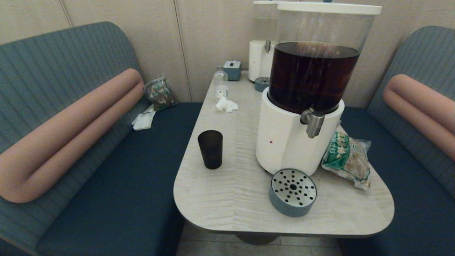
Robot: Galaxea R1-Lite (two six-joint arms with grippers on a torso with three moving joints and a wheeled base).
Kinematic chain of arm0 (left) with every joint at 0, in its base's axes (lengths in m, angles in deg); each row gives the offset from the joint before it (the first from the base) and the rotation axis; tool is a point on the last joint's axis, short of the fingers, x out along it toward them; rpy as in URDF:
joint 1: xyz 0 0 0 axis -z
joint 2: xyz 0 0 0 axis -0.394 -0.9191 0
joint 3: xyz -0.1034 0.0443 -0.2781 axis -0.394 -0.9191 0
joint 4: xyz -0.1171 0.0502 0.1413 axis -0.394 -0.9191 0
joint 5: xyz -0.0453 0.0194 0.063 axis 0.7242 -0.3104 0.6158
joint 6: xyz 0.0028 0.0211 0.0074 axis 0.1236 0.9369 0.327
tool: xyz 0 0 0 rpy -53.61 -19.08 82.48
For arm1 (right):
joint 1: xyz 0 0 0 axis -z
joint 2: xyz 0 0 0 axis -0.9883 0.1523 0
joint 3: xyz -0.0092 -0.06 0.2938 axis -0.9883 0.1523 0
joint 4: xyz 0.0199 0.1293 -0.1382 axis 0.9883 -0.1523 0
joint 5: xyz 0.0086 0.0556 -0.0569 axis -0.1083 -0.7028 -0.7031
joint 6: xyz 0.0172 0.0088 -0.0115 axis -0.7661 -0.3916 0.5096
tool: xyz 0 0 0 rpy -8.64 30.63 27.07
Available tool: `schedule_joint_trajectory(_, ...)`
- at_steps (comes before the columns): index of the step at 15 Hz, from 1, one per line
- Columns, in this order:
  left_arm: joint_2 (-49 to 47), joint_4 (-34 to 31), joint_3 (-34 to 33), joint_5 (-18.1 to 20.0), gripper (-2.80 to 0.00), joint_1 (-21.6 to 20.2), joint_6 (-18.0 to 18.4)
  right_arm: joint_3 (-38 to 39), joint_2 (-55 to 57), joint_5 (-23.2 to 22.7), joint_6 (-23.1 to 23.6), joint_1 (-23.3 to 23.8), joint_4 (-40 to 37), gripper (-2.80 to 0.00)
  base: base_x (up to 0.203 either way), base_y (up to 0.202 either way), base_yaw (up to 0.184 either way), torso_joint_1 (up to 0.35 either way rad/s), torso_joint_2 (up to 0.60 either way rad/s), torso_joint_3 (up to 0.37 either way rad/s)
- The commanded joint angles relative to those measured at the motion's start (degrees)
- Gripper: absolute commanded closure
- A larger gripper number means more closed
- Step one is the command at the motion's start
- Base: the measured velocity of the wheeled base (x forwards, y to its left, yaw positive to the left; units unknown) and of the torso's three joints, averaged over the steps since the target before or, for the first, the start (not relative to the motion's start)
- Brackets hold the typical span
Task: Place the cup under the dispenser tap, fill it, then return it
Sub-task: Pick up the cup
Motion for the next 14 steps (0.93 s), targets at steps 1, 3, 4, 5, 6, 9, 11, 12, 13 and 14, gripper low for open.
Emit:
schedule_joint_trajectory(1, 0.09, -0.14, 0.23, 0.14, 0.00, -0.02, 1.30, 0.00, 0.00, -0.06, 0.02, -0.01, 0.11, 0.00, 0.000, 0.000, 0.000, 0.000, 0.00, 0.000)
schedule_joint_trajectory(3, -0.03, -1.09, 4.26, 1.92, 0.00, -0.02, 2.12, 0.00, 0.00, 0.03, 0.02, -0.01, 0.11, 0.00, 0.000, 0.000, 0.000, 0.000, 0.00, 0.000)
schedule_joint_trajectory(4, -0.24, -2.66, 7.66, 2.84, 0.00, -0.02, 2.10, 0.00, 0.00, 0.03, 0.02, -0.01, 0.11, 0.00, 0.000, 0.000, 0.000, 0.000, 0.00, 0.000)
schedule_joint_trajectory(5, -0.50, -5.92, 12.06, 3.59, 0.00, -0.02, 2.12, 0.00, 0.00, 0.03, 0.02, -0.01, 0.11, 0.00, 0.000, 0.000, 0.000, 0.000, 0.00, 0.000)
schedule_joint_trajectory(6, -0.66, -10.17, 16.24, 4.74, 0.00, -0.02, 2.13, 0.00, 0.00, 0.03, 0.02, -0.01, 0.11, 0.00, 0.000, 0.000, 0.000, 0.000, 0.00, 0.000)
schedule_joint_trajectory(9, -2.54, -15.49, 22.74, 15.33, 0.00, -0.02, -0.24, 0.00, 0.00, 0.03, 0.02, -0.01, 0.11, 0.00, 0.000, 0.000, 0.000, 0.000, 0.00, 0.000)
schedule_joint_trajectory(11, -5.09, -14.93, 25.66, 24.36, 0.00, -0.02, -9.42, 0.00, 0.00, 0.03, 0.02, -0.01, 0.11, 0.00, 0.000, 0.000, 0.000, 0.000, 0.00, 0.000)
schedule_joint_trajectory(12, -7.07, -13.26, 26.68, 27.40, 0.00, 0.00, -12.01, 0.00, 0.00, 0.03, 0.02, -0.01, 0.11, 0.00, 0.000, 0.000, 0.000, 0.000, 0.00, 0.000)
schedule_joint_trajectory(13, -9.81, -10.60, 27.33, 29.88, 0.00, 0.16, -13.51, 0.00, 0.00, 0.03, 0.02, -0.01, 0.11, 0.00, 0.000, 0.000, 0.000, 0.000, 0.00, 0.000)
schedule_joint_trajectory(14, -12.88, -7.27, 27.80, 31.86, 0.00, 0.63, -14.91, 0.00, 0.00, 0.03, 0.02, -0.01, 0.11, 0.00, 0.000, 0.000, 0.000, 0.000, 0.00, 0.000)
